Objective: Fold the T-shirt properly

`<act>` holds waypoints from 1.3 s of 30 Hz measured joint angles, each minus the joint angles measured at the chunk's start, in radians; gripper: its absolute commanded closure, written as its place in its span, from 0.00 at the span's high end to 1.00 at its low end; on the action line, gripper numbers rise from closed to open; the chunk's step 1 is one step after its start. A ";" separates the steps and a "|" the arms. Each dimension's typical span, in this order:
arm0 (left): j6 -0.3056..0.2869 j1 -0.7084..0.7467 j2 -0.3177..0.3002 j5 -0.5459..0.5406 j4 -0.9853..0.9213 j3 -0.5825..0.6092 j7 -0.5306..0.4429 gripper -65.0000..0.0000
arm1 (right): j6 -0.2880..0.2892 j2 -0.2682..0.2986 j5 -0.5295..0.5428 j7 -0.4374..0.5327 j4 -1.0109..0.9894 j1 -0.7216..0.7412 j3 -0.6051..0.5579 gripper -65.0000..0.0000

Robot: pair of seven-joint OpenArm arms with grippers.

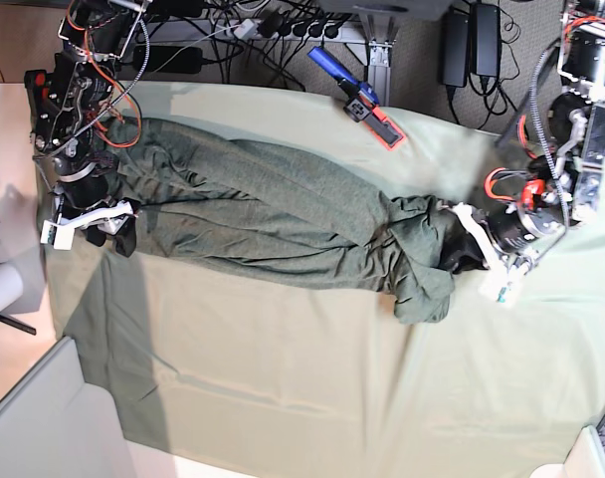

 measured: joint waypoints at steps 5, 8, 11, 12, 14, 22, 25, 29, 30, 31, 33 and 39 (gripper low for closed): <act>-0.095 -0.007 -0.023 -0.077 0.128 0.011 0.014 0.00 | 0.000 0.000 0.000 0.000 0.000 0.000 0.000 0.54; -0.092 -0.002 -0.026 -0.086 0.129 0.011 0.037 0.00 | 0.000 0.000 0.000 0.000 0.000 0.000 0.000 0.54; -0.093 -0.001 -0.027 -0.098 0.130 0.010 0.039 0.00 | 0.000 0.000 0.000 0.000 0.000 0.000 0.001 0.54; -0.092 -0.001 -0.027 -0.098 0.130 0.010 0.039 0.00 | 0.000 -0.002 0.000 0.000 0.000 0.000 0.001 0.54; -0.093 0.000 -0.021 -0.093 0.130 0.009 0.039 0.00 | 0.000 -0.005 0.000 0.000 0.000 0.000 0.001 0.54; -0.093 -0.001 -0.009 -0.017 0.116 0.013 0.039 0.00 | 0.000 -0.001 0.000 0.000 0.000 0.000 0.001 0.54; -0.093 0.000 -0.008 -0.011 0.081 0.013 0.039 0.00 | 0.000 -0.002 0.000 0.000 0.000 0.000 0.001 0.54; -0.093 -0.001 -0.008 0.040 0.042 0.013 0.039 0.14 | 0.000 -0.001 0.000 0.000 0.000 0.000 0.001 0.54; -0.093 0.000 -0.008 0.058 0.030 0.013 0.039 0.19 | 0.000 -0.002 0.000 0.000 0.000 0.000 0.001 0.54; -0.092 0.000 -0.009 0.075 0.021 0.013 0.039 0.24 | 0.000 -0.002 0.000 0.000 0.000 0.000 0.001 0.54; -0.088 0.000 -0.008 0.092 0.010 0.013 0.039 0.33 | 0.000 -0.002 0.000 0.000 0.000 0.000 0.001 0.54; -0.063 0.000 -0.008 0.127 0.008 -0.004 0.039 0.35 | 0.000 -0.002 0.000 0.000 0.000 0.000 0.001 0.54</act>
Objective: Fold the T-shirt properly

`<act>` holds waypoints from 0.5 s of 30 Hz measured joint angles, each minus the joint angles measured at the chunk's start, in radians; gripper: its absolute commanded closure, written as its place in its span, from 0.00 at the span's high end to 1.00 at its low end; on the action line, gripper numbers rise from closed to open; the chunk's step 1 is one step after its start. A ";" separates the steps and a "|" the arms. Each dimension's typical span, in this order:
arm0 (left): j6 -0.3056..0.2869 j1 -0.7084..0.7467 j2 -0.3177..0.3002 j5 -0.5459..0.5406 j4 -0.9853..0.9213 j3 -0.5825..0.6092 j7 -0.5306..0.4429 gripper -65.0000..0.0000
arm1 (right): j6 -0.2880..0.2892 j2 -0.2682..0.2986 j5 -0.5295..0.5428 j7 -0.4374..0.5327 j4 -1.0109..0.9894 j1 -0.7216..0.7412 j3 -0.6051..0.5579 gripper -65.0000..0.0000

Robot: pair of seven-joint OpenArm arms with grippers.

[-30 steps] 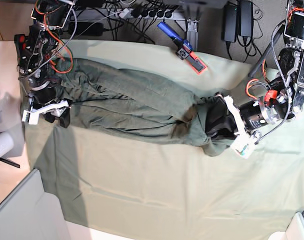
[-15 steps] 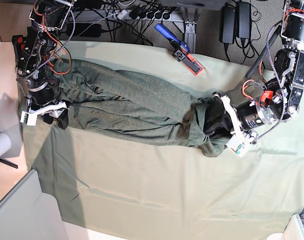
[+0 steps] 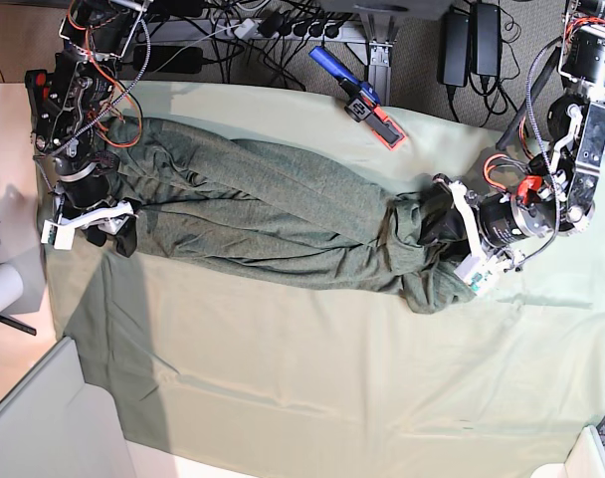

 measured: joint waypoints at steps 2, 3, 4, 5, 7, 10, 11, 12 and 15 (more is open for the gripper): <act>0.013 0.000 0.000 0.006 0.000 -0.023 0.000 0.35 | 0.000 0.000 0.000 0.000 0.000 0.000 0.000 0.54; 0.014 0.000 0.000 0.006 0.000 -0.037 0.000 0.35 | 0.000 0.000 0.000 0.000 0.000 0.000 0.000 0.54; 0.014 0.000 0.000 0.006 0.000 -0.051 0.000 0.35 | 0.000 0.000 0.000 0.000 0.000 0.000 0.000 0.54; 0.014 0.000 0.000 0.007 0.002 -0.068 0.000 0.36 | 0.000 0.000 0.000 0.000 0.000 0.000 0.000 0.54; 0.014 0.000 0.000 0.014 0.002 -0.101 0.000 0.44 | 0.000 0.000 0.000 0.000 0.000 0.000 0.000 0.54; 0.015 0.000 0.000 0.015 0.002 -0.117 0.001 0.57 | 0.000 0.000 0.000 0.000 0.000 0.000 0.000 0.54; 0.015 0.000 0.000 0.014 0.002 -0.116 0.003 0.58 | 0.000 0.000 0.000 0.000 0.000 0.000 0.000 0.54; 0.014 0.000 0.000 0.006 0.002 -0.114 0.009 0.58 | 0.000 0.000 0.000 0.000 0.000 0.000 0.000 0.54; 0.015 0.001 0.000 -0.006 0.002 -0.114 0.008 0.58 | 0.000 0.000 0.000 0.000 0.000 0.000 0.000 0.54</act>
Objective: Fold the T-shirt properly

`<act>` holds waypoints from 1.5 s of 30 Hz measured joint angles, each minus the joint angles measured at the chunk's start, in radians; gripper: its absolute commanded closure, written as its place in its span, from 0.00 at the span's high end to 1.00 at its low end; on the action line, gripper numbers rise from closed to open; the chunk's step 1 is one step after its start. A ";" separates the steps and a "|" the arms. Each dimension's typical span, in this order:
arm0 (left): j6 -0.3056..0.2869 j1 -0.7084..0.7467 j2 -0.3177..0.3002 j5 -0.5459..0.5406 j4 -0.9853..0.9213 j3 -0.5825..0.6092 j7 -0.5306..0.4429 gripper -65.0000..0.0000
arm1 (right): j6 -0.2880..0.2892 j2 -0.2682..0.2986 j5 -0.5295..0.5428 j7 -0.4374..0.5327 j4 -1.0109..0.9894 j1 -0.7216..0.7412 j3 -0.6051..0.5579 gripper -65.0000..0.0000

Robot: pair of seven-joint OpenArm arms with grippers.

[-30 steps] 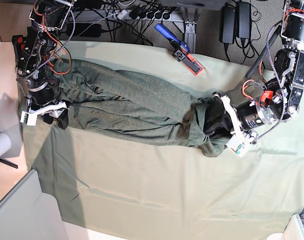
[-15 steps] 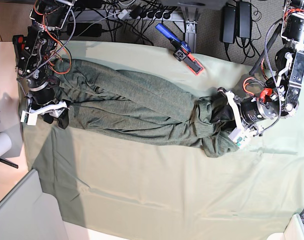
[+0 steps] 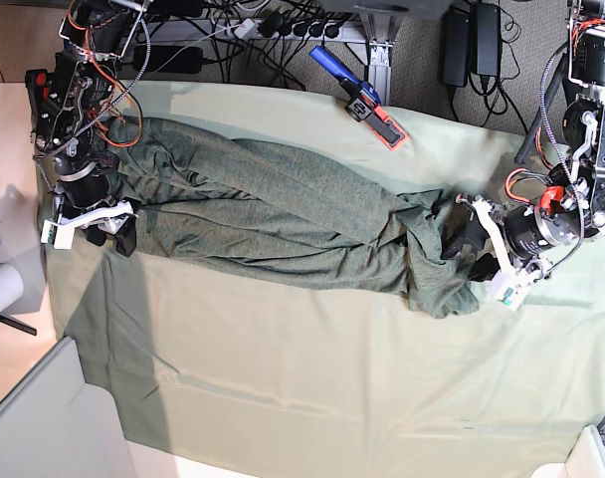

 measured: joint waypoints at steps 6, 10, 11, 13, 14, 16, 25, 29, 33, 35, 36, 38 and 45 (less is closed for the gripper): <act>0.001 -0.001 0.000 -0.003 -0.084 0.000 -0.048 0.58 | 0.000 0.000 0.000 0.001 0.000 0.000 0.000 0.54; 0.003 -0.003 0.022 -0.005 -0.128 -0.003 -0.068 0.58 | 0.000 -0.001 0.001 0.002 0.000 0.000 0.000 0.54; 0.003 -0.003 0.034 -0.005 -0.130 -0.005 -0.067 0.58 | 0.000 -0.001 0.000 0.002 0.000 0.000 0.000 0.54; -0.015 -0.004 0.055 -0.004 -0.130 -0.001 -0.053 0.58 | 0.000 0.000 0.000 0.002 0.000 0.000 0.000 0.54; -0.026 -0.004 0.067 -0.007 -0.130 0.006 -0.051 0.58 | 0.000 0.000 0.000 0.001 0.000 0.000 0.000 0.54; -0.030 -0.004 0.088 -0.032 -0.130 0.034 -0.044 0.58 | 0.000 0.000 0.000 0.000 0.000 0.000 0.000 0.54; -0.030 -0.004 0.122 0.023 -0.130 0.098 -0.081 0.00 | 0.000 -0.001 0.000 0.000 0.000 0.000 0.000 0.54; -0.031 -0.007 0.122 0.061 -0.131 0.100 -0.135 0.00 | 0.000 0.000 0.000 0.000 0.000 0.000 0.000 0.54; -0.039 -0.034 0.124 0.137 -0.077 0.071 -0.122 0.00 | 0.000 -0.001 0.000 0.000 0.000 0.000 0.000 0.54; -0.042 -0.043 0.118 0.136 -0.019 0.033 -0.112 0.00 | 0.000 0.000 0.000 0.000 0.000 0.000 0.000 0.54; -0.043 -0.049 0.108 0.136 0.009 0.018 -0.105 0.00 | 0.000 0.000 0.000 -0.001 0.000 0.000 0.000 0.54; -0.045 -0.052 0.084 0.134 0.054 -0.002 -0.092 0.00 | 0.000 0.000 0.000 -0.001 0.000 0.000 0.000 0.54; -0.045 -0.048 0.050 0.135 0.083 -0.001 -0.071 0.00 | 0.000 0.000 0.000 0.000 0.000 0.000 0.000 0.54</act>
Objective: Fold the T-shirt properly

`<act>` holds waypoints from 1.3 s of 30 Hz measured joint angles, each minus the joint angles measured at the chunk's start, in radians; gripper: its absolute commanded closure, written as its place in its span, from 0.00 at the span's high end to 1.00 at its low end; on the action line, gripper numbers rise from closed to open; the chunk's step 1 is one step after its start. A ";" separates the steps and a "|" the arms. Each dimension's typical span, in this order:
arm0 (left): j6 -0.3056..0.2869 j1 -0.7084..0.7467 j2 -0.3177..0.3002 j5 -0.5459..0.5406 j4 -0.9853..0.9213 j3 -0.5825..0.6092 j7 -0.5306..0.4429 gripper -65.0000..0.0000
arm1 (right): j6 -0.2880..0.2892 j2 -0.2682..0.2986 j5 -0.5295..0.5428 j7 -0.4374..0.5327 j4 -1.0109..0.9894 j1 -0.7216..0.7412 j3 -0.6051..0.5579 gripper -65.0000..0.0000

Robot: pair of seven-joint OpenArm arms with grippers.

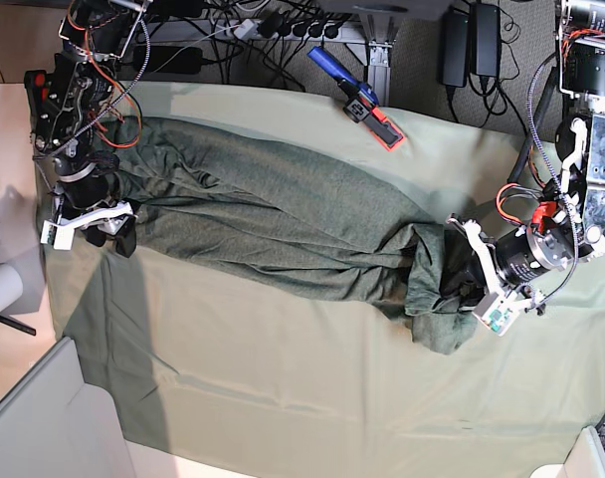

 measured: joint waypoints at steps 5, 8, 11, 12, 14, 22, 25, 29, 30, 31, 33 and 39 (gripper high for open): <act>0.000 0.000 0.004 0.020 0.000 0.104 0.000 0.00 | 0.000 0.000 0.011 0.000 0.000 0.000 0.000 0.54; 0.001 0.000 0.029 0.095 0.000 0.189 0.000 0.00 | 0.000 0.000 0.011 0.000 0.000 0.000 0.000 0.54; 0.066 0.000 0.077 0.134 0.001 0.283 0.002 0.00 | 0.000 0.000 0.011 0.000 0.000 0.000 0.000 0.54; 0.087 -0.001 0.095 0.147 0.001 0.314 0.001 0.00 | 0.000 0.000 0.011 0.000 0.000 0.000 0.000 0.54; 0.118 -0.006 0.134 0.187 0.001 0.375 0.001 0.00 | 0.000 0.000 0.011 0.000 0.000 0.000 0.000 0.54; 0.209 -0.080 0.259 0.323 0.002 0.533 0.074 0.00 | 0.000 0.000 0.018 -0.001 0.000 0.000 0.000 0.54; 0.210 -0.078 0.260 0.328 0.002 0.571 0.084 0.00 | 0.000 0.000 0.018 -0.001 0.000 0.000 0.000 0.54; 0.211 -0.078 0.260 0.329 -0.005 0.613 0.086 0.14 | 0.000 0.000 0.018 -0.001 0.000 0.000 0.000 0.54; 0.211 -0.077 0.260 0.328 -0.010 0.624 0.090 0.23 | 0.000 0.000 0.018 -0.001 0.000 0.000 0.000 0.54; 0.225 -0.074 0.260 0.324 -0.011 0.633 0.090 0.28 | 0.000 0.000 0.018 -0.005 0.000 0.000 0.000 0.54; 0.310 -0.063 0.263 0.311 -0.011 0.651 0.095 0.31 | 0.000 0.000 0.019 -0.027 0.000 0.000 0.000 0.54; 0.320 -0.064 0.356 0.271 -0.012 0.657 0.166 0.31 | 0.000 -0.002 0.131 -0.130 0.000 0.001 0.023 0.68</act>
